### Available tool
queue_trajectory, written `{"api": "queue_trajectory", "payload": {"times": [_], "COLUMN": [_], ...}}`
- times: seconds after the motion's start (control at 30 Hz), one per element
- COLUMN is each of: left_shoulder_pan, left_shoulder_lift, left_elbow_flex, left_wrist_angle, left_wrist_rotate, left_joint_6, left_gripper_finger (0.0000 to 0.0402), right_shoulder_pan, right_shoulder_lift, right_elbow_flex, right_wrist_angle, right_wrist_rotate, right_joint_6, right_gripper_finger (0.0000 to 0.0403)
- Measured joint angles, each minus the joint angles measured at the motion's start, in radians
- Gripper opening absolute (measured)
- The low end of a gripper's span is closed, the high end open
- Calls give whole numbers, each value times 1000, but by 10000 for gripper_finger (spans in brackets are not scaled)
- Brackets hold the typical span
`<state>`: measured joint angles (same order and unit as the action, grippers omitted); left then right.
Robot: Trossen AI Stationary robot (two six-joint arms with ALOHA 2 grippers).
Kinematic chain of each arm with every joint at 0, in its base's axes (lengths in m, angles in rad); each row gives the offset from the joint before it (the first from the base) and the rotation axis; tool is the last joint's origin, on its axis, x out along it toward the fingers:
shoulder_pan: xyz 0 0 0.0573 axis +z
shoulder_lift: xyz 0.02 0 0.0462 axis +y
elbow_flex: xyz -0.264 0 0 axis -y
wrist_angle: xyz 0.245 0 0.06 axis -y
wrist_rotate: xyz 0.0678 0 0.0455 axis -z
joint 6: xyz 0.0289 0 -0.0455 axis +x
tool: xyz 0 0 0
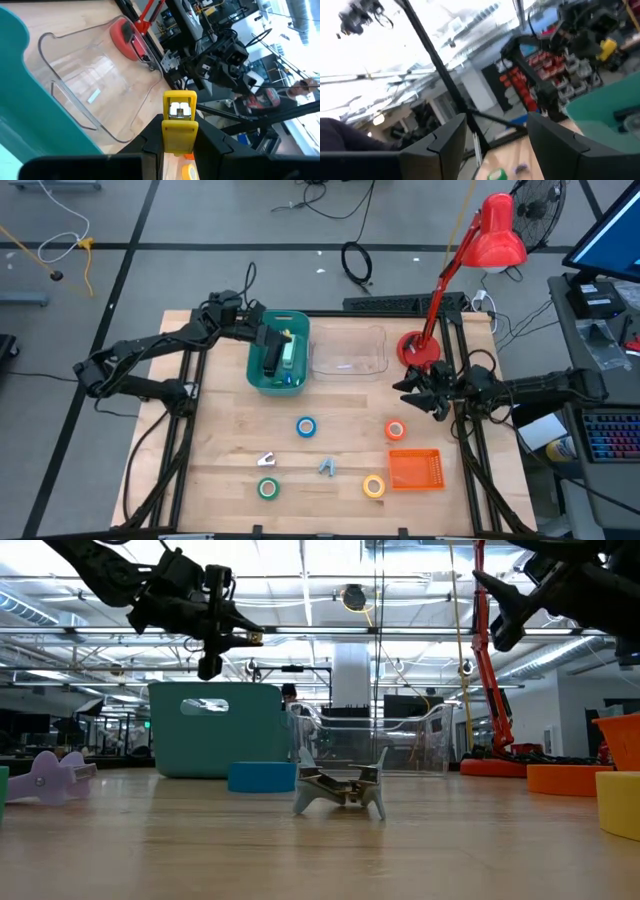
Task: Pick and place Stapler, Stapler remover, tape
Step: Put the mini yellow stapler into the blue bin
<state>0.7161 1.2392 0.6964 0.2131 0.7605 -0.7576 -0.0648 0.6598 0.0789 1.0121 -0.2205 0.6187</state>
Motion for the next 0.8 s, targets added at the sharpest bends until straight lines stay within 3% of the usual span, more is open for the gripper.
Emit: {"api": "queue_trajectory", "payload": {"times": [0.13,0.27,0.8], "left_shoulder_pan": [-5,-5,32], "left_shoulder_lift": [0,0,50], "left_elbow_flex": [0,0,1], "left_wrist_angle": [1,-2,-1], "left_wrist_rotate": [1,0,21], "left_joint_6": [2,-9,-50], "left_gripper_finger": [71,71,71], "right_shoulder_pan": [-82,-134,-183], "right_shoulder_lift": [-66,-135,-331], "right_elbow_flex": [50,104,94], "right_wrist_angle": [-140,-310,-485], "right_wrist_rotate": [-92,-120,-15], "right_joint_6": [25,-5,-56], "right_gripper_finger": [205,202,202]}}
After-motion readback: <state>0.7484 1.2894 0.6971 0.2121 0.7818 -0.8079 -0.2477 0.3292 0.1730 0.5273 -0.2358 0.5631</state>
